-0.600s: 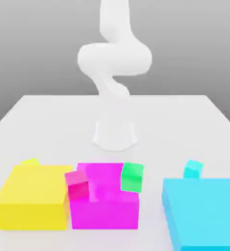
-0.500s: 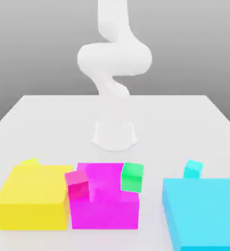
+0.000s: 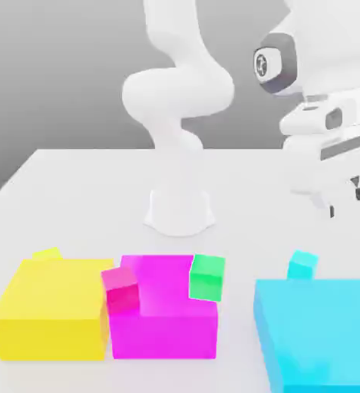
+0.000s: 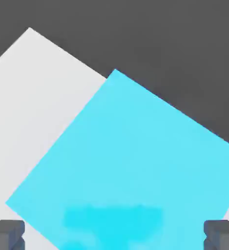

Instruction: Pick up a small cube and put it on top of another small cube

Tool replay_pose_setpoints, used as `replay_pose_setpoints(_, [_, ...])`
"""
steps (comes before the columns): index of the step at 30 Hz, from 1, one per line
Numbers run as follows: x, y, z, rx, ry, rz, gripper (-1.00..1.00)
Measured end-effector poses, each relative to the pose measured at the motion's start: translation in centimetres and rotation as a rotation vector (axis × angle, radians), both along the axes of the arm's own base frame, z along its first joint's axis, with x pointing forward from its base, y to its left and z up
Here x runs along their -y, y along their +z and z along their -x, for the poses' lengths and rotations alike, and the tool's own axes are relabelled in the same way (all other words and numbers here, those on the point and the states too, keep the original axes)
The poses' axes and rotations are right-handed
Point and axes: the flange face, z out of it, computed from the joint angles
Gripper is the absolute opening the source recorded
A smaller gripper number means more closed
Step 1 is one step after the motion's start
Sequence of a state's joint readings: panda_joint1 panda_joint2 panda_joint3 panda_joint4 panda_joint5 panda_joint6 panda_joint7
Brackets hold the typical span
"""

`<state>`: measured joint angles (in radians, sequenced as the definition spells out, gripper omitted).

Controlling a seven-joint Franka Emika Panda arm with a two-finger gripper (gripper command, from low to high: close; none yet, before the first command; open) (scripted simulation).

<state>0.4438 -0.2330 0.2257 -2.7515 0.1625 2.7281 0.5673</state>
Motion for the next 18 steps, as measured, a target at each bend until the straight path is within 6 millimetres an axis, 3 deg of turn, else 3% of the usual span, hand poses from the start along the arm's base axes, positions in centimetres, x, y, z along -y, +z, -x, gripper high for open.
replay_pose_setpoints(7, [-1.8,-10.8,9.8,-0.123,0.252,0.146,0.00])
replay_pose_setpoints(14, [-1.6,-16.8,10.5,-0.136,0.270,0.158,0.00])
replay_pose_setpoints(15, [-1.6,-17.6,10.6,-0.136,0.269,0.158,-1.00])
replay_pose_setpoints(18, [-1.6,-17.6,10.6,-0.136,0.269,0.158,-1.00])
